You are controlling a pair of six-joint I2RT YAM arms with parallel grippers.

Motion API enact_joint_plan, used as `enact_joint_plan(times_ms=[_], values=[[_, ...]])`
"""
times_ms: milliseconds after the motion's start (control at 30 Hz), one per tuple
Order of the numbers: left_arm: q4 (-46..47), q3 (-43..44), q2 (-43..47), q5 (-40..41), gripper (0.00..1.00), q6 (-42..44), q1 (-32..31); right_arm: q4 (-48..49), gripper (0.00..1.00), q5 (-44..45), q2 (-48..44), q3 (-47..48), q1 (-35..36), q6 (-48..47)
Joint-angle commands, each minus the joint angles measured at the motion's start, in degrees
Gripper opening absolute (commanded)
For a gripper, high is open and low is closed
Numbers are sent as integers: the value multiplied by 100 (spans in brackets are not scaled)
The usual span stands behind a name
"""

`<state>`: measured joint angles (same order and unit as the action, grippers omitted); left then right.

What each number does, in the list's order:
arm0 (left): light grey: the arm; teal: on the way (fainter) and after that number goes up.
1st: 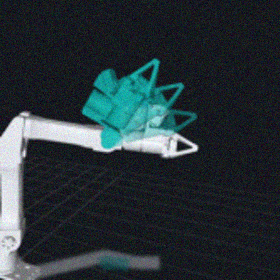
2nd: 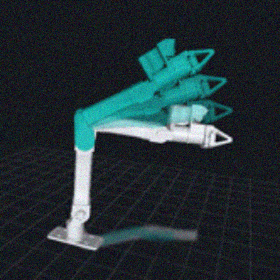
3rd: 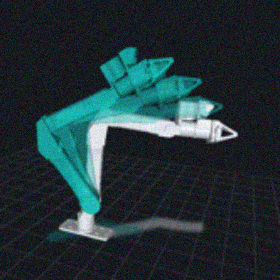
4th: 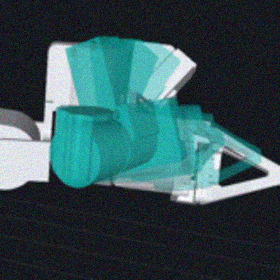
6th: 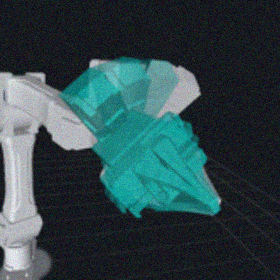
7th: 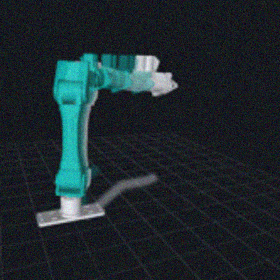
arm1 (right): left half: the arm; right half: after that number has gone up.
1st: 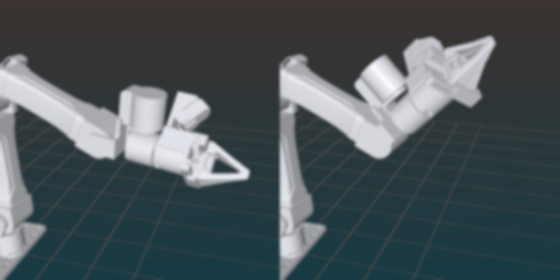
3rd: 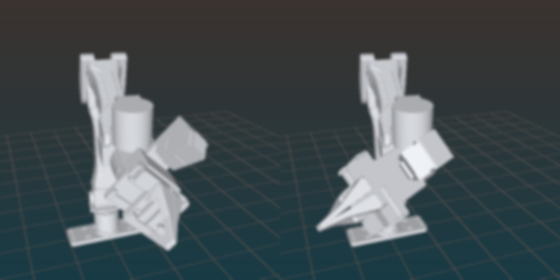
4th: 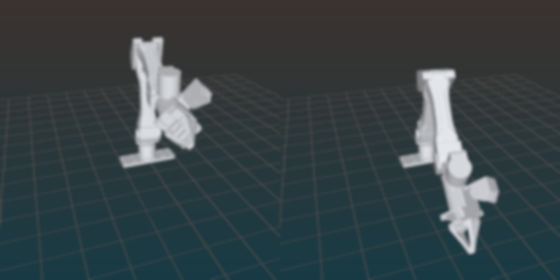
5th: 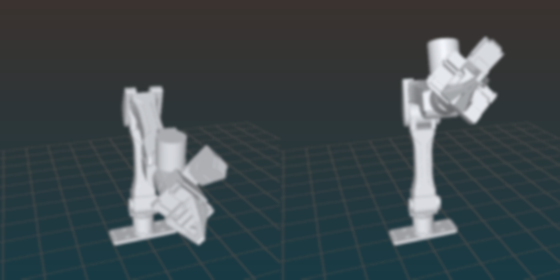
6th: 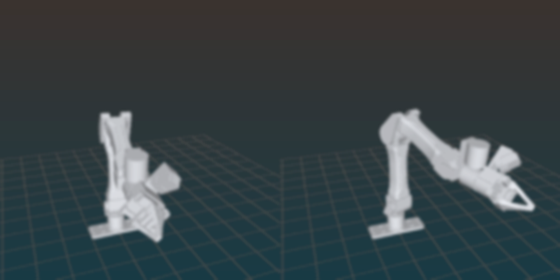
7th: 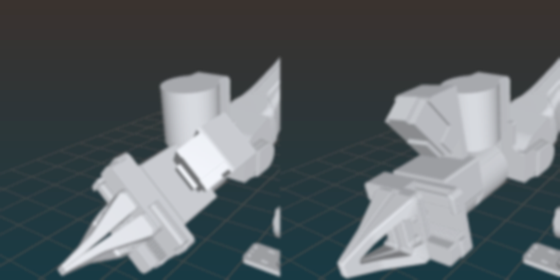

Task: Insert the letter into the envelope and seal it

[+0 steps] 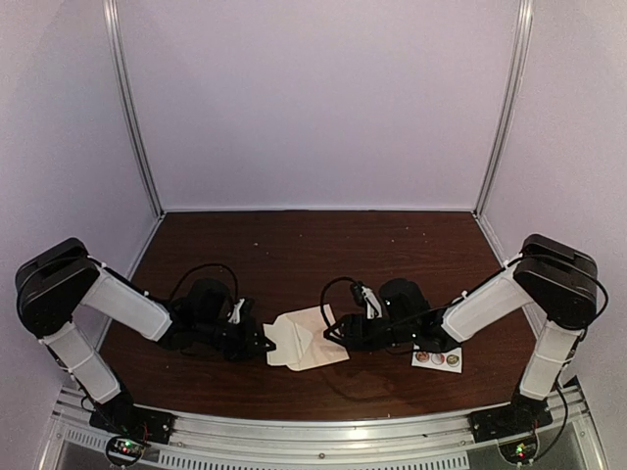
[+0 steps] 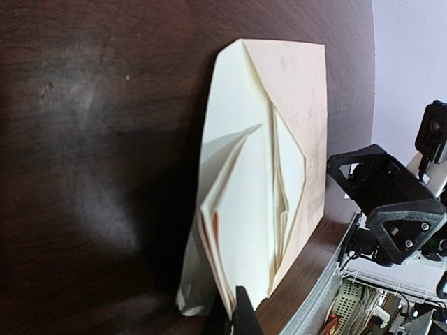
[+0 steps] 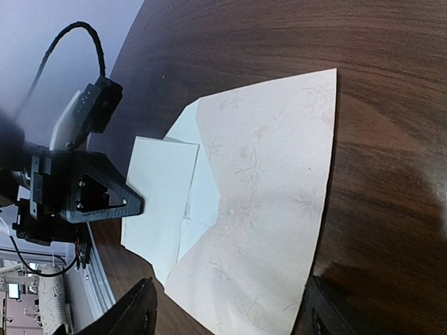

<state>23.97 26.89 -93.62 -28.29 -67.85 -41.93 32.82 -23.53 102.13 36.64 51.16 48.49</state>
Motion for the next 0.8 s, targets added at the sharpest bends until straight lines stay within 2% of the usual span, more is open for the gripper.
enact_joint_plan(times_ms=[0, 767], values=[[222, 155, -85, -89, 0, 18, 36, -251, 73, -47, 207, 34, 98, 133], [366, 272, -309, -203, 0, 62, 32, -70, 72, -179, 434, 175, 299, 262]])
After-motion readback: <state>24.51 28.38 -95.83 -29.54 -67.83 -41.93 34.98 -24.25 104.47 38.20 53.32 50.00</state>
